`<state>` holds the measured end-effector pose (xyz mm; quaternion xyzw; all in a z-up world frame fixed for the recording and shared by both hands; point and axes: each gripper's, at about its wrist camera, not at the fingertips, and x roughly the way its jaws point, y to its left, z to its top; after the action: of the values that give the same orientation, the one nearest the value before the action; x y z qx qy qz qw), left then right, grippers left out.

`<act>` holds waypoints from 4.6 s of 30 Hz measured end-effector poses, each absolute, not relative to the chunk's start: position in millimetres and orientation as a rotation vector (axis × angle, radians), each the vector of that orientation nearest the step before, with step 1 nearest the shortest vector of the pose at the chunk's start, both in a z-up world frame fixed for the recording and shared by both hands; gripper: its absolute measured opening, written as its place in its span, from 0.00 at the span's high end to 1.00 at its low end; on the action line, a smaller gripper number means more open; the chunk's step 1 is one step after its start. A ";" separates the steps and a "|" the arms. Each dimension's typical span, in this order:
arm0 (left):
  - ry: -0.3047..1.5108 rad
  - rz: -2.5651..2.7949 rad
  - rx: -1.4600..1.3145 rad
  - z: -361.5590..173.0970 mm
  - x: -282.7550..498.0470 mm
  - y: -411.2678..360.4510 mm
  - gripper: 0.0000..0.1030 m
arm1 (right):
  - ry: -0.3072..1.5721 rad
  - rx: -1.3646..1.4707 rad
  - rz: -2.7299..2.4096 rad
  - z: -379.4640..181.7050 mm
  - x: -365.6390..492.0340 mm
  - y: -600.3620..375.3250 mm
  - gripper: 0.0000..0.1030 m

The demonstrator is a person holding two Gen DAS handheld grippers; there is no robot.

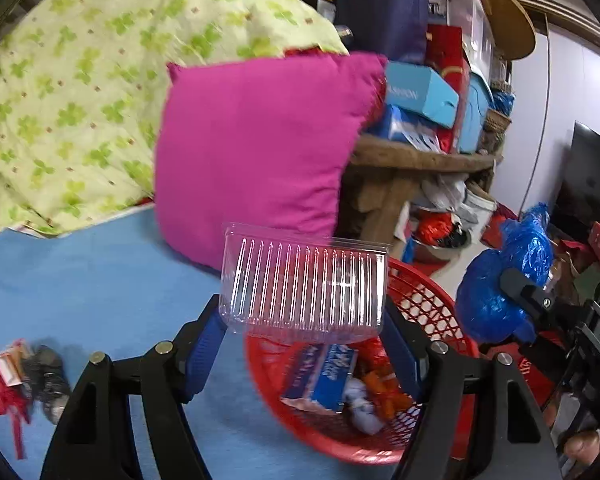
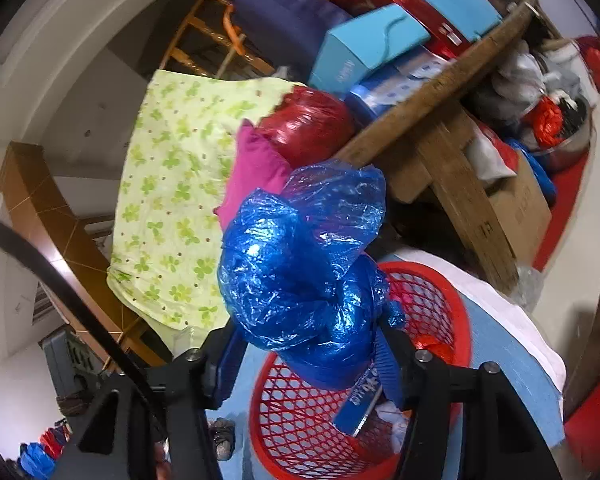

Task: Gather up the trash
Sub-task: 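Open both tools to drop the tray and bag into the wastebasket, then move both tools back to the blanket toward the black bag and red ribbon, then grasp the black plastic bag with the right tool, then grasp the red ribbon bow with the left tool while the right tool holds the black bag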

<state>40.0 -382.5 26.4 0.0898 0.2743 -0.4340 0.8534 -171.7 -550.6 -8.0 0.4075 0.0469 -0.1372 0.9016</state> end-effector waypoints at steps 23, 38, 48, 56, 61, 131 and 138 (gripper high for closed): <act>0.603 -0.898 0.176 17.6 52.2 -339.4 0.19 | 0.070 0.767 -0.244 9.4 -155.9 -524.1 0.23; 0.640 -0.444 0.146 -24.7 107.5 -134.9 0.20 | 0.106 0.513 -0.064 33.3 -91.9 -412.1 0.23; 0.634 -0.229 0.057 -35.4 144.5 -30.9 0.20 | 0.259 0.442 0.073 14.8 -22.7 -327.2 0.23; 0.712 -0.131 -0.012 -58.3 170.2 14.8 0.20 | 0.438 0.407 0.120 -22.1 35.5 -280.2 0.23; 0.733 -0.105 -0.018 -66.5 181.6 24.7 0.20 | 0.527 0.402 0.144 -43.2 72.3 -265.9 0.23; 0.949 -0.187 -0.442 -140.8 285.3 -6.4 0.60 | 0.849 0.461 0.194 -107.5 158.8 -297.4 0.62; 0.995 -0.269 -0.459 -132.5 248.8 -0.8 0.62 | 0.819 0.471 0.193 -99.5 149.8 -305.0 0.62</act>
<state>248.8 -0.8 -132.5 -0.2176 0.4714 -0.1276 0.8451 149.9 -305.0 -99.5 0.2264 0.3940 0.0929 0.8859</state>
